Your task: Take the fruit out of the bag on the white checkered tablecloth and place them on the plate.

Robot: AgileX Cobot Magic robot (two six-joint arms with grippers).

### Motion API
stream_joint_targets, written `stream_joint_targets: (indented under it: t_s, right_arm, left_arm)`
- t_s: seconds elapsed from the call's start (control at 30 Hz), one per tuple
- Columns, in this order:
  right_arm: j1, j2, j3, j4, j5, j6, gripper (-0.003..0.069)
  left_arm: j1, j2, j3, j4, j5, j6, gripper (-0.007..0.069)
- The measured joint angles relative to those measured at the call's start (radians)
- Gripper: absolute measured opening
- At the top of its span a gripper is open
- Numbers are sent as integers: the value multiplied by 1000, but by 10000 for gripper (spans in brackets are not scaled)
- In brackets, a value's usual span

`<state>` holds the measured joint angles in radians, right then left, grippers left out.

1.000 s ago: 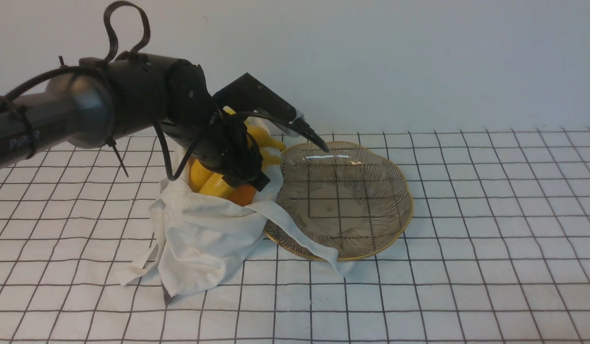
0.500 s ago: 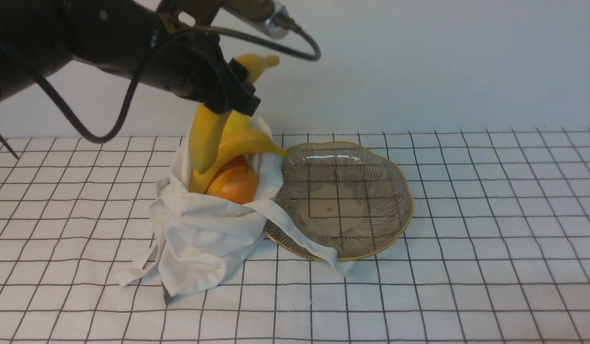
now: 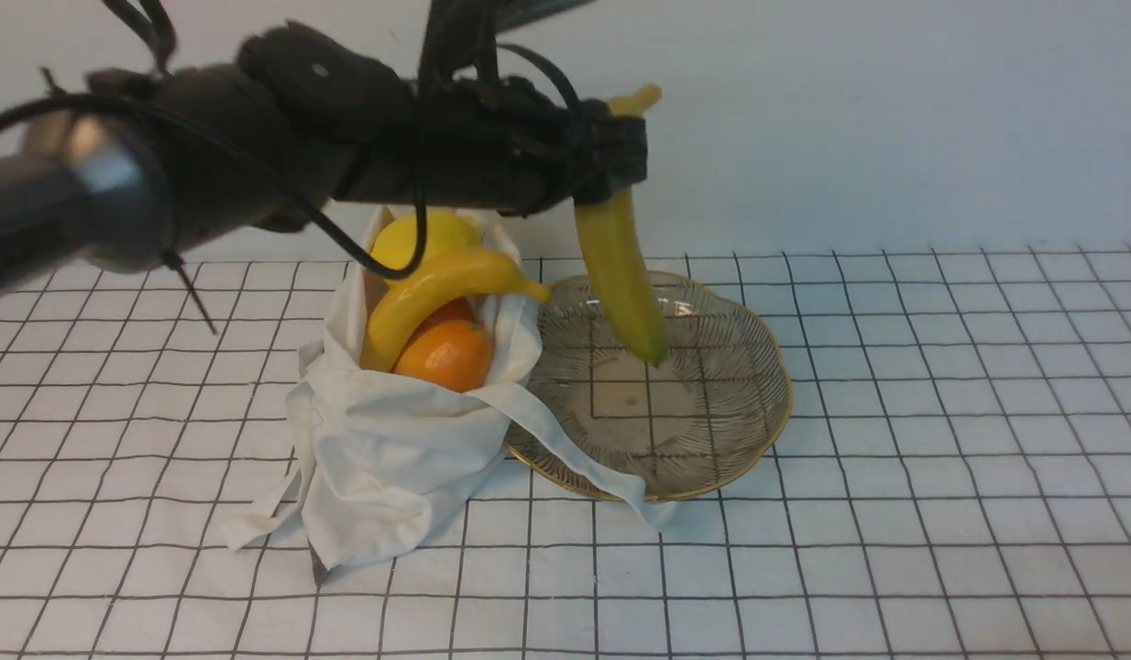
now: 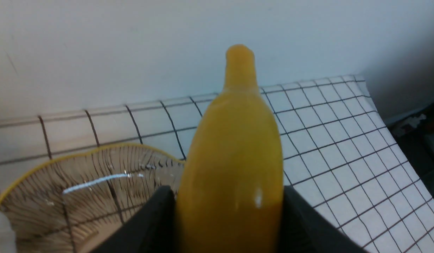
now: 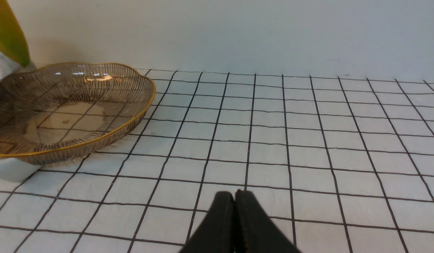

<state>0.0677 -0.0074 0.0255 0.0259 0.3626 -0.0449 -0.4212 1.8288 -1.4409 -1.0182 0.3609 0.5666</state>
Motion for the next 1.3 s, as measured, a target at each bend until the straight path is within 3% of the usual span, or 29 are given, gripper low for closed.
stream_joint_targets:
  t_s: [0.13, 0.33, 0.47, 0.57, 0.7, 0.77, 0.8, 0.83, 0.87, 0.97, 1.07, 1.17, 1.3]
  right_arm:
    - [0, 0, 0, 0, 0, 0, -14]
    - [0, 0, 0, 0, 0, 0, -14]
    - [0, 0, 0, 0, 0, 0, -14]
    - [0, 0, 0, 0, 0, 0, -14]
    - [0, 0, 0, 0, 0, 0, -14]
    - [0, 0, 0, 0, 0, 0, -14]
    - [0, 0, 0, 0, 0, 0, -14]
    - [0, 0, 0, 0, 0, 0, -14]
    - [0, 0, 0, 0, 0, 0, -14]
    - [0, 0, 0, 0, 0, 0, -14]
    - [0, 0, 0, 0, 0, 0, -14]
    - [0, 0, 0, 0, 0, 0, -14]
    - [0, 0, 0, 0, 0, 0, -14]
  left_arm:
    - [-1, 105, 0, -133, -3, 39, 357]
    - [-1, 153, 0, -237, -3, 148, 553]
    - [-1, 115, 0, -251, -3, 237, 578]
    - [-1, 48, 0, -211, 5, 262, 502]
    - [10, -95, 0, -51, 118, 218, 233]
    - [27, -189, 0, 79, 237, 136, 79]
    - [28, -197, 0, 92, 266, 118, 62]
    - [43, -259, 0, 187, 361, 58, 29]
    - [58, -321, 0, 307, 499, -20, 6]
    - [73, -391, 0, 440, 635, -91, -2]
    - [86, -564, 43, 704, 823, -246, -8]
    - [88, -724, 156, 789, 835, -340, -8]
    - [88, -1038, 434, 798, 688, -389, -8]
